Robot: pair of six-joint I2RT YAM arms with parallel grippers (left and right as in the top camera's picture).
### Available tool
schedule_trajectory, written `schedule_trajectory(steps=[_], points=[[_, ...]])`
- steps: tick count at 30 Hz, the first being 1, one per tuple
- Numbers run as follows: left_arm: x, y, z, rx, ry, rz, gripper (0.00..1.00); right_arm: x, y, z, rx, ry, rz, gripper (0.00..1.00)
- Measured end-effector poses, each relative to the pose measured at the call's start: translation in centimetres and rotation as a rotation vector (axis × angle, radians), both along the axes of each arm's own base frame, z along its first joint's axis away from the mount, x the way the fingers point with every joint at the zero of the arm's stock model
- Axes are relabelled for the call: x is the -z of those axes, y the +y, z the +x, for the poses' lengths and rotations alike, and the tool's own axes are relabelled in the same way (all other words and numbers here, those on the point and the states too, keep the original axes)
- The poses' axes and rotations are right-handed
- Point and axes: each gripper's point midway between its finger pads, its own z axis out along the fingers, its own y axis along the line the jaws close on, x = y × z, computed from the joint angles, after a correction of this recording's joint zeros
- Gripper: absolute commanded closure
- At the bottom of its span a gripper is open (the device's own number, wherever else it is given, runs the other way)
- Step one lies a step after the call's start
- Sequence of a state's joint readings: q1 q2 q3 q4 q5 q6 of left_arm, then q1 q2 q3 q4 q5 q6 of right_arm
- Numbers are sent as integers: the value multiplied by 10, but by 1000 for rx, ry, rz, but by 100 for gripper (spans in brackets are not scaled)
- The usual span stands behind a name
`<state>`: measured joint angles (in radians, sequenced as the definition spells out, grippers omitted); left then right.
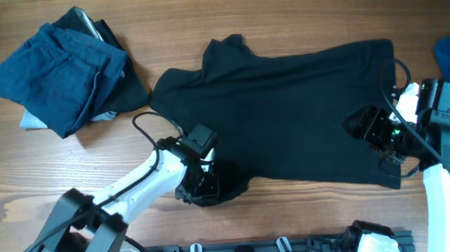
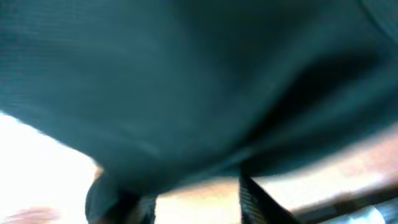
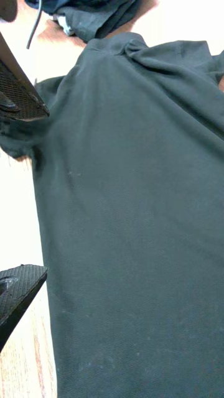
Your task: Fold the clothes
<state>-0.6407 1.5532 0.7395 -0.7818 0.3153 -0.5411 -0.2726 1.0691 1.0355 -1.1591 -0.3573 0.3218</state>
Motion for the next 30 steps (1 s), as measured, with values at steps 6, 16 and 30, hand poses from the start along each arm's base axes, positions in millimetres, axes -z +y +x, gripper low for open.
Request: schedule_trajectory(steps=[6, 16, 30], points=[[4, 5, 10, -81, -31, 53, 53, 0, 0, 0, -12, -2, -5, 25], [12, -2, 13, -124, 41, 52, 96, -1, -1, 2, -11, -11, -11, 21], [-76, -10, 50, -119, -189, -145, 96, 42, -31, 6, 148, 203, -60, 11]])
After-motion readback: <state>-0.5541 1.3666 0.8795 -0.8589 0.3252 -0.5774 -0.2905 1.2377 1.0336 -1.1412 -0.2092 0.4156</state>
